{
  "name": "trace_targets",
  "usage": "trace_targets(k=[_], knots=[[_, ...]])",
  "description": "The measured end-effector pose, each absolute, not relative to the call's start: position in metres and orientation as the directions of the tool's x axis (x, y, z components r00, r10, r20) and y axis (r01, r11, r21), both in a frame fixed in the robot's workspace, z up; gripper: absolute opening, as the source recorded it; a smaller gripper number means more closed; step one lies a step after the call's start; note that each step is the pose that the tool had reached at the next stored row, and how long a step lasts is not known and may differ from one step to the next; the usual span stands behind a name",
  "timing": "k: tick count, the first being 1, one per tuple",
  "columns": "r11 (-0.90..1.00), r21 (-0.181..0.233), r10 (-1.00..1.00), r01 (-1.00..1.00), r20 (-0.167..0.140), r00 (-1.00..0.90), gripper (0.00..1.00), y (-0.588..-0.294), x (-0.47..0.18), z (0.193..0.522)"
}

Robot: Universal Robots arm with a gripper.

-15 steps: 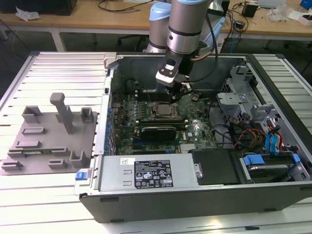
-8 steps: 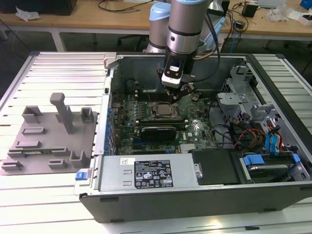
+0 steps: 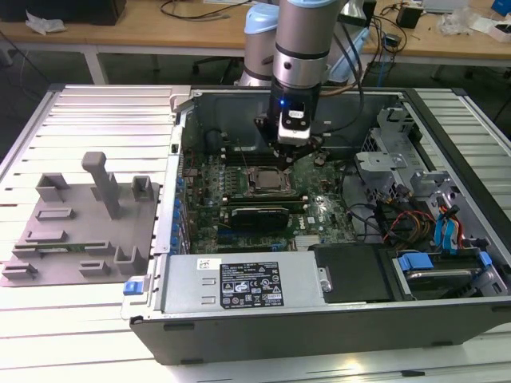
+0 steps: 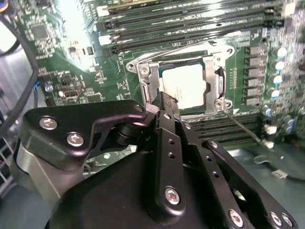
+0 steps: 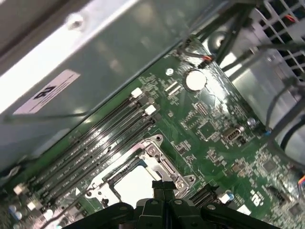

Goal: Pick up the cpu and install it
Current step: 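Close the cpu cover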

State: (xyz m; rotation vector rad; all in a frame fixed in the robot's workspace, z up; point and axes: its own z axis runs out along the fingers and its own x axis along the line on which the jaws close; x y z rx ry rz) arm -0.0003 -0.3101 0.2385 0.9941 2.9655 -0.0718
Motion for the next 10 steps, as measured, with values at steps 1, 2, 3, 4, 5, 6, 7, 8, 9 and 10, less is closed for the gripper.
trace_targets(k=[1,2,3,4,5,6,7,8,9,10], knots=[[0.811,-0.039,0.584,0.584,-0.027,-0.811,0.11,-0.3101,-0.0003,0.2385],[0.823,-0.039,0.565,0.566,-0.027,-0.824,0.11,-0.3101,-0.0003,0.2385],[0.84,-0.039,0.541,0.542,-0.027,-0.841,0.11,-0.31,-0.0003,0.2384],[0.856,-0.039,0.516,0.516,-0.027,-0.856,0.11,-0.31,-0.0003,0.2384],[0.874,-0.039,0.483,0.484,-0.027,-0.875,0.11,-0.3101,-0.0003,0.2384],[0.887,-0.039,0.46,0.461,-0.027,-0.888,0.11,-0.3101,-0.0003,0.2384],[0.905,-0.039,0.424,0.424,-0.027,-0.905,0.11,-0.3101,-0.0003,0.2384],[0.913,-0.039,0.406,0.407,-0.027,-0.913,0.11,-0.3101,-0.0003,0.2383],[0.92,-0.039,0.39,0.391,-0.027,-0.921,0.11,-0.3101,-0.0003,0.2383],[0.929,-0.039,0.368,0.368,-0.027,-0.93,0.11,-0.3101,-0.0003,0.2383]])
